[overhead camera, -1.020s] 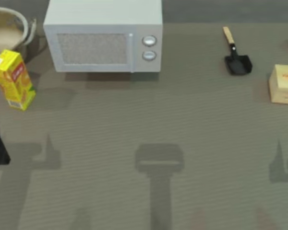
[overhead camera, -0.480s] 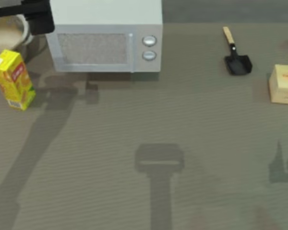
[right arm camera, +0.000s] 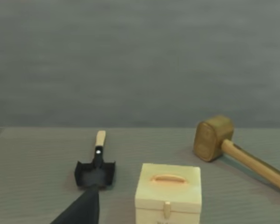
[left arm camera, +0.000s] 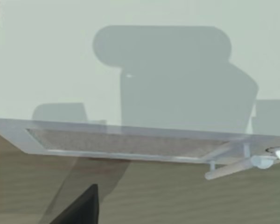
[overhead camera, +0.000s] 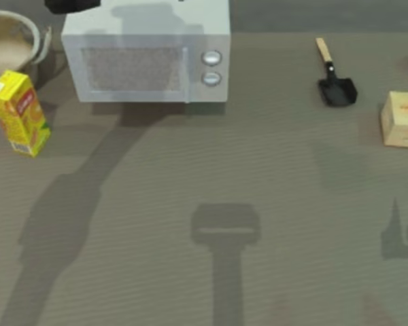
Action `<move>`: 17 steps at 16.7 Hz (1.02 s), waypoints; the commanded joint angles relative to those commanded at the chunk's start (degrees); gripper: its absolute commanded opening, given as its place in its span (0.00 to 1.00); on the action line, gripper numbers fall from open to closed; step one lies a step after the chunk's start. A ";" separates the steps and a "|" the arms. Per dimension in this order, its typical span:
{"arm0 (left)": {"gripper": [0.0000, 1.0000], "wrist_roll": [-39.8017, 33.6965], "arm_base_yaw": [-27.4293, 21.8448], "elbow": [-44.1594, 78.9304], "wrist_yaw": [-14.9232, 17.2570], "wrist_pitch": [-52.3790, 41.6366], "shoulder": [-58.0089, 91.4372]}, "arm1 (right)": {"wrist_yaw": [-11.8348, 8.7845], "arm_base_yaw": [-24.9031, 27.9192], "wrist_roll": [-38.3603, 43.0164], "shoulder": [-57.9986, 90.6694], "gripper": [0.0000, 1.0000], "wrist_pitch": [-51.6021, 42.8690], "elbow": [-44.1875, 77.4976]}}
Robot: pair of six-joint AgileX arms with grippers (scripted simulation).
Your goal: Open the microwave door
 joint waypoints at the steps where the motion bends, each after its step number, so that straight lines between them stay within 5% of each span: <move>1: 1.00 -0.84 -0.99 3.31 -0.49 -2.12 3.85 | 0.00 0.00 0.00 0.00 1.00 0.00 0.00; 7: 1.00 -3.41 -4.13 14.15 -2.05 -9.26 15.95 | 0.00 0.00 0.00 0.00 1.00 0.00 0.00; 17: 1.00 -2.02 -2.66 11.85 -1.35 -3.06 19.38 | 0.00 0.00 0.00 0.00 1.00 0.00 0.00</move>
